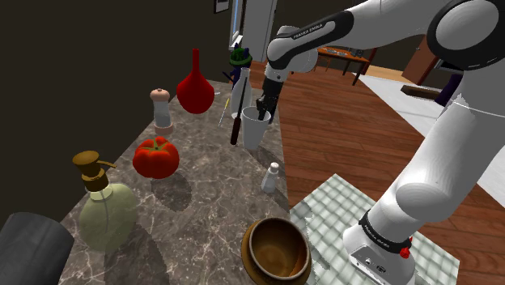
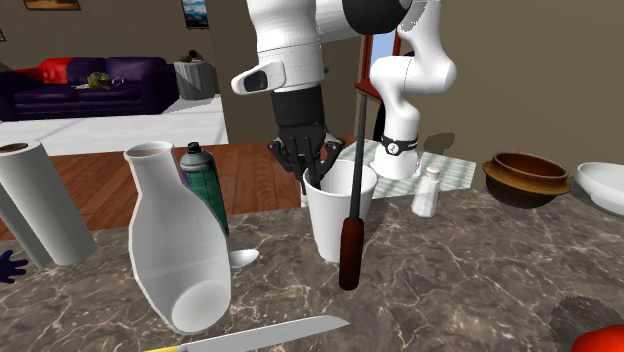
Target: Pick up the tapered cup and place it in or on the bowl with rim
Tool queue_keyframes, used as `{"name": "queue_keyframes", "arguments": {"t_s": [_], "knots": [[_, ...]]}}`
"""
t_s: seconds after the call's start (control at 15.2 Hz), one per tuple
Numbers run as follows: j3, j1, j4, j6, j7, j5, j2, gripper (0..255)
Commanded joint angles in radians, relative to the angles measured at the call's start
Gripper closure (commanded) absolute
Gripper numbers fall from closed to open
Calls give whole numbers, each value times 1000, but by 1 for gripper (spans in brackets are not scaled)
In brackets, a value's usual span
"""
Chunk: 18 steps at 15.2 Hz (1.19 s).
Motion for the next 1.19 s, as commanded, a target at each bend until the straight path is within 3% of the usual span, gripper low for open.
{"name": "queue_keyframes", "arguments": {"t_s": [0.0, 0.26, 1.12], "knots": [[0, 0, 0, 0, 0, 0, 0, 255], [0, 0, 0, 0, 0, 0, 0, 255], [-3, -1, 97, -161, 33, -22, -67, 255]]}}
